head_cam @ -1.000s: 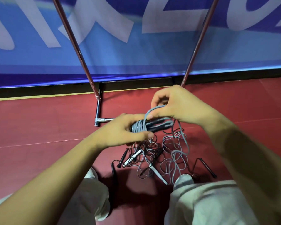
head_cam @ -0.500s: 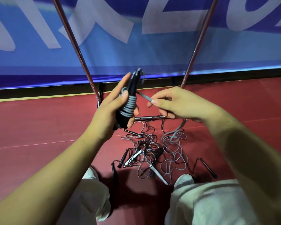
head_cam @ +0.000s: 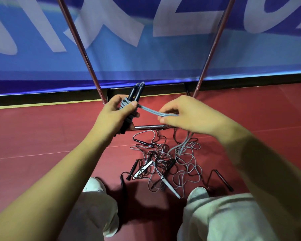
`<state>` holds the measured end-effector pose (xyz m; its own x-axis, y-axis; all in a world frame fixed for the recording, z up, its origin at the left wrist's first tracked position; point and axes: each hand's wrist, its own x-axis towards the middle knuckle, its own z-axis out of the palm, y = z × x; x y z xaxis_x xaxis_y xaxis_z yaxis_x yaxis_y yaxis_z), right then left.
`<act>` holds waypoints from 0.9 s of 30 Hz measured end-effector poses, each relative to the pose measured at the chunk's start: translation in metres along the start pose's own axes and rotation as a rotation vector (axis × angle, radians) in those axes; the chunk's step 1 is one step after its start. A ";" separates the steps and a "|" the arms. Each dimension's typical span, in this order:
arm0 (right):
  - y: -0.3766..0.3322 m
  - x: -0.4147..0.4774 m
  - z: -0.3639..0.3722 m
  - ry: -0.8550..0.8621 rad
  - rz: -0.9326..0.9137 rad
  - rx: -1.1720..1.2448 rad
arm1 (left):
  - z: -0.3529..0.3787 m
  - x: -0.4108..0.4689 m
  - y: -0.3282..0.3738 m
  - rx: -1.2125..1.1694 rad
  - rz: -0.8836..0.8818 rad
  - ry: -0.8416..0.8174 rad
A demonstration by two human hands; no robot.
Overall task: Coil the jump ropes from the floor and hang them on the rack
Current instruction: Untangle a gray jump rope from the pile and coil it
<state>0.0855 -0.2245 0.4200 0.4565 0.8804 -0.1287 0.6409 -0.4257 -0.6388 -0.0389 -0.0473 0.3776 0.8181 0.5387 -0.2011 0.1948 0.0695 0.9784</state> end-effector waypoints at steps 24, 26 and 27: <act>0.016 -0.002 -0.012 0.047 0.140 0.385 | 0.014 -0.027 -0.007 0.154 0.223 -0.616; 0.018 0.001 -0.010 -0.005 0.162 0.416 | 0.014 -0.025 -0.005 0.022 0.205 -0.549; 0.018 0.001 -0.009 -0.022 0.169 0.418 | 0.013 -0.023 -0.003 -0.059 0.186 -0.482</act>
<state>0.1031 -0.2329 0.4147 0.5173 0.8117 -0.2712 0.2518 -0.4473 -0.8582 -0.0509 -0.0712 0.3782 0.9950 0.0995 -0.0093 0.0029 0.0638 0.9980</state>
